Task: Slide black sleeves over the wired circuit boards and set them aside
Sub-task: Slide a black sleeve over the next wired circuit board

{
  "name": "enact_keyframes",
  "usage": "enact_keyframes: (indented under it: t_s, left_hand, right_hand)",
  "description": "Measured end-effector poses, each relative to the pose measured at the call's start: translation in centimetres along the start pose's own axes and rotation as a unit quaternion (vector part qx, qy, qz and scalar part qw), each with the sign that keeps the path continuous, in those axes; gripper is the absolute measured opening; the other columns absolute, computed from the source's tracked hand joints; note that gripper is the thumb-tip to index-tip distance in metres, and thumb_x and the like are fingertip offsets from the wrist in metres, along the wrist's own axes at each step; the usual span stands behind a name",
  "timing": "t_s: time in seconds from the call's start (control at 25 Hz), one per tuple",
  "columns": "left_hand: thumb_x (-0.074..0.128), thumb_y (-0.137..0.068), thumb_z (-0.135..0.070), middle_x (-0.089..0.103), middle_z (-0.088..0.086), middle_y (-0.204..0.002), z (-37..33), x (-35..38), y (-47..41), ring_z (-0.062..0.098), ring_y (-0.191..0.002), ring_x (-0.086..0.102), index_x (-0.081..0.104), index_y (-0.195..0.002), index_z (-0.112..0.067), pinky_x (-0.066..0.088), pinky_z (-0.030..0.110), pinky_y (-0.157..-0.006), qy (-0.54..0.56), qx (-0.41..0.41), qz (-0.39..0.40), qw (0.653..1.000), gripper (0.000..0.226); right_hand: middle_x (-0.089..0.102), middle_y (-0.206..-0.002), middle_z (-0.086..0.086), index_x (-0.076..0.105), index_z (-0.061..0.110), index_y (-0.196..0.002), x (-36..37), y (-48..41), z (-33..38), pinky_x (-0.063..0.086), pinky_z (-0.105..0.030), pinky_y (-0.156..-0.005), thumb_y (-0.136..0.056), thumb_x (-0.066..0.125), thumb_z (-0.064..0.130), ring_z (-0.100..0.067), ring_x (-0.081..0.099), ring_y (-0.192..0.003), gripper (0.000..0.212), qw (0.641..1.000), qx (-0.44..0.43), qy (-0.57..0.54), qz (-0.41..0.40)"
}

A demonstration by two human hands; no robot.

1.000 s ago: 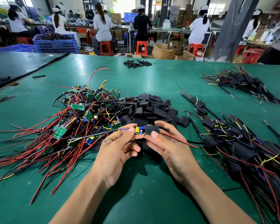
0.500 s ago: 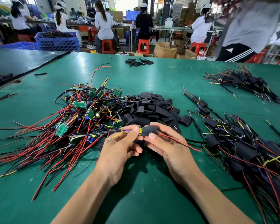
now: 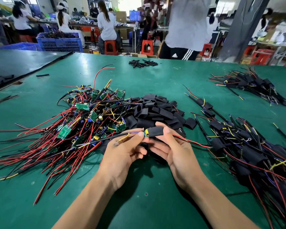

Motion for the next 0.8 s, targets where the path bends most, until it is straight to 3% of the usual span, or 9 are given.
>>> enact_keyframes:
  t_s: [0.28,0.6,0.8]
  left_hand:
    - [0.071,-0.083,-0.017,0.065,0.011,-0.081,0.2,-0.2,0.0,0.017,-0.056,0.054,0.067,-0.113,0.002,0.044,0.024,-0.053,-0.018,0.001,-0.007,1.000,0.035]
    - [0.076,-0.071,-0.021,0.063,0.012,-0.068,-0.7,0.1,0.4,0.019,-0.052,0.056,0.073,-0.081,-0.016,0.044,0.024,-0.051,-0.054,0.037,-0.007,0.998,0.011]
    - [0.074,-0.080,-0.013,0.066,0.015,-0.070,-0.8,-0.2,0.4,0.020,-0.051,0.058,0.068,-0.092,-0.006,0.045,0.024,-0.051,-0.068,0.047,-0.032,0.996,0.015]
  right_hand:
    - [0.073,-0.114,-0.018,0.070,0.026,-0.120,0.6,0.3,-0.8,0.057,-0.032,-0.088,-0.087,0.065,0.036,-0.028,0.071,-0.108,0.035,0.999,0.021,-0.031,0.032]
    - [0.073,-0.113,-0.020,0.061,0.020,-0.131,0.6,0.2,-0.9,0.052,-0.042,-0.100,-0.090,0.059,0.039,-0.033,0.070,-0.103,0.046,0.997,0.040,-0.011,0.063]
    - [0.075,-0.103,-0.020,0.061,0.018,-0.129,0.2,0.1,-0.5,0.057,-0.036,-0.088,-0.099,0.054,0.028,-0.032,0.072,-0.101,0.032,0.998,0.009,0.025,0.048]
Point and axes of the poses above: each hand's wrist, its own y-axis away from the middle knuckle, its own x-axis out of the palm, z = x × y, the point moved 8 cm from there along -y, towards the middle knuckle
